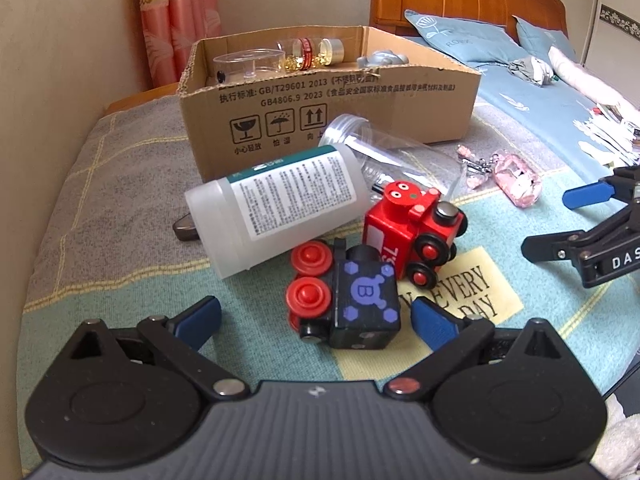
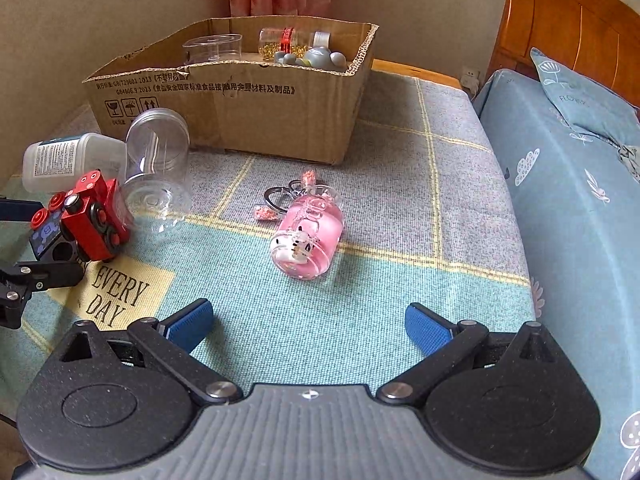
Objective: Organize rigid objects
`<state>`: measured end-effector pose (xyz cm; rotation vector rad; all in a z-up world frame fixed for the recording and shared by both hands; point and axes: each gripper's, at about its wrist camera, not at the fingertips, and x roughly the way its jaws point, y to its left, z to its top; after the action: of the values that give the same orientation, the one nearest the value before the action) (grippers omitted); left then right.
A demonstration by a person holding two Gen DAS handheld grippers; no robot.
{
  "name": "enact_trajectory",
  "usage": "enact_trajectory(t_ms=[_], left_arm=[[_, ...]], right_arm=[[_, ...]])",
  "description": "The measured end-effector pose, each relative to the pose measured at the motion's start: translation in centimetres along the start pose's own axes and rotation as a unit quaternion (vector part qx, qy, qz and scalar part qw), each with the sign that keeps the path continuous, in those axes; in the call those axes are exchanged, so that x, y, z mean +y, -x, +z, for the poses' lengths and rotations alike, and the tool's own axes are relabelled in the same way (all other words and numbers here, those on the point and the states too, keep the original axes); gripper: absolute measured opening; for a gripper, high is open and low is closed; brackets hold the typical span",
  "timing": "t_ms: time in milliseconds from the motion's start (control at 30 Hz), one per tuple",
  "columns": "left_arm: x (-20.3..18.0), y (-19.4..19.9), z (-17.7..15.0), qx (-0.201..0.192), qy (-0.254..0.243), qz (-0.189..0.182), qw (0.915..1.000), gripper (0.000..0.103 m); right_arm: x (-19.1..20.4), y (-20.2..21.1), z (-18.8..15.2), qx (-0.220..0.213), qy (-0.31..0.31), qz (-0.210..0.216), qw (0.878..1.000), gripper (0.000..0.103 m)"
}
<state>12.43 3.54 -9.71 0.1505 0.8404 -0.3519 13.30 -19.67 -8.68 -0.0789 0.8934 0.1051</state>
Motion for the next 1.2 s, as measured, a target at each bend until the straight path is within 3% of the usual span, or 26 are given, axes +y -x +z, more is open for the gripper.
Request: enact_trajectory(t_ms=[67,167,233,333,533,767,967,1033,1200], left_arm=[[-0.1,0.0,0.1,-0.002,-0.004,-0.003,1.0,0.093],[-0.3,0.3,0.3,-0.01,-0.009,-0.008,0.9999,0.076],[-0.3,0.5,0.5,-0.014,-0.011,-0.012,0.9998,0.057],[-0.5,0.6,0.5,-0.015,-0.018,-0.018,0.9996,0.049],[-0.2,1.4,-0.3,-0.006,-0.021,-0.011,0.9997,0.049],[2.4,3.6,-2.5,0.002,0.008,0.026,0.9996,0.05],[3.4,3.8,-2.9,0.005,0.026,0.054,0.9982,0.067],[3.3,3.7,-2.9,0.005,0.025,0.064,0.9976,0.079],[3.4,3.5,-3.3,0.003,0.027,0.065,0.9975,0.092]], right_arm=[[0.0,0.0,0.0,-0.005,0.0,0.001,1.0,0.103],[-0.1,0.0,-0.2,-0.011,-0.001,0.001,1.0,0.103],[0.0,0.0,-0.2,-0.014,-0.002,0.0,1.0,0.103],[0.0,-0.1,-0.2,-0.014,-0.003,-0.001,1.0,0.103],[0.0,-0.1,-0.1,-0.012,-0.002,-0.001,1.0,0.103],[-0.2,-0.6,0.6,-0.009,0.009,0.008,1.0,0.103],[-0.1,-2.0,2.5,0.001,0.028,0.031,0.999,0.103],[0.2,-2.0,3.0,0.009,0.027,0.053,0.998,0.103],[1.5,-1.3,3.1,0.013,0.021,0.104,0.994,0.103]])
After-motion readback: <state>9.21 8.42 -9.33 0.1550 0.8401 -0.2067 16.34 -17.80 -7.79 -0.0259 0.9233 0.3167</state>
